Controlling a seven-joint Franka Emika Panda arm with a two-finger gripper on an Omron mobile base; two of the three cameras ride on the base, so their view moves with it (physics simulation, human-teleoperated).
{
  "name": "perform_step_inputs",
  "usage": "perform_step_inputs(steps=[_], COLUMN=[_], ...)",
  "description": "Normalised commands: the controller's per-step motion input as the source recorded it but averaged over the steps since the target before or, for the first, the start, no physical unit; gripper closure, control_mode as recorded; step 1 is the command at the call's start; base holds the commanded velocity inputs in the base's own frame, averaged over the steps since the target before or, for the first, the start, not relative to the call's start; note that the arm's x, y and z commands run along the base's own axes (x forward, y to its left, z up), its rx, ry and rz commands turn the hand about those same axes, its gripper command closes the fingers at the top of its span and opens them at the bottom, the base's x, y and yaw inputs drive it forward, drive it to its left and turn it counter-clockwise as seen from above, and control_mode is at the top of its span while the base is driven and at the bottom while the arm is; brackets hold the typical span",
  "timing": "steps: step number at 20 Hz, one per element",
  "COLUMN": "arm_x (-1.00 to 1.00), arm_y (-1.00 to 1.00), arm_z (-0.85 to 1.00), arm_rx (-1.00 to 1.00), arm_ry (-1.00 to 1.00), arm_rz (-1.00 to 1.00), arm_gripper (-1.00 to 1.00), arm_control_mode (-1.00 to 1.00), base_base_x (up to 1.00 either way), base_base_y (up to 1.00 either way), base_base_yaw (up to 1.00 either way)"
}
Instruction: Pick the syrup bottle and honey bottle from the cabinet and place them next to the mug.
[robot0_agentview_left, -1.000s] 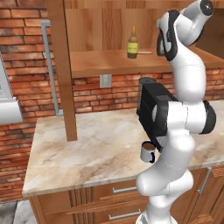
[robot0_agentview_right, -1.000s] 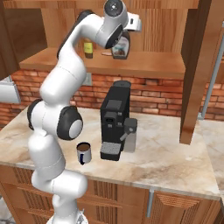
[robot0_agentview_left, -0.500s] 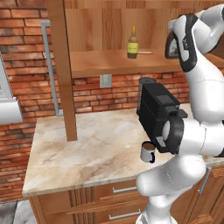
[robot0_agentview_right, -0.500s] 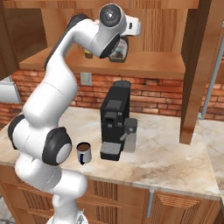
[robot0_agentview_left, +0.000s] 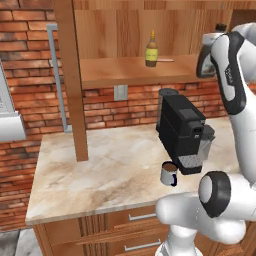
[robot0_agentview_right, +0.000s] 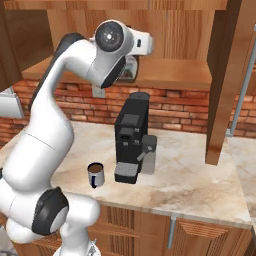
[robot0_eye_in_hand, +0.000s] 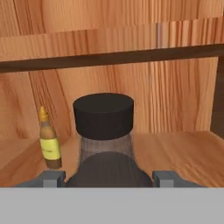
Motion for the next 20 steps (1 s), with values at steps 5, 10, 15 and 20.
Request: perform_step_inputs(steps=[5,10,15,20], arm_x=[-0.99,-0.81,-0.42,-0.29], arm_y=[0.25,0.39,0.64,0.70], arm_z=[0.00,-0.03,-0.15,-0.23], arm_rx=[0.00,0.00,0.00,0.00], arm_ry=[0.01,0.16,0.28,0.25], arm_rz=[0.00,-0.11,-0.22,-0.26], arm_gripper=[1.00,1.00,1.00,1.00], arm_control_mode=[-1.00,-1.00,-1.00,-1.00], base_base_x=[0.00,0.00,0.00,0.00], base_base_y=[0.00,0.00,0.00,0.00], base_base_yaw=[0.00,0.00,0.00,0.00])
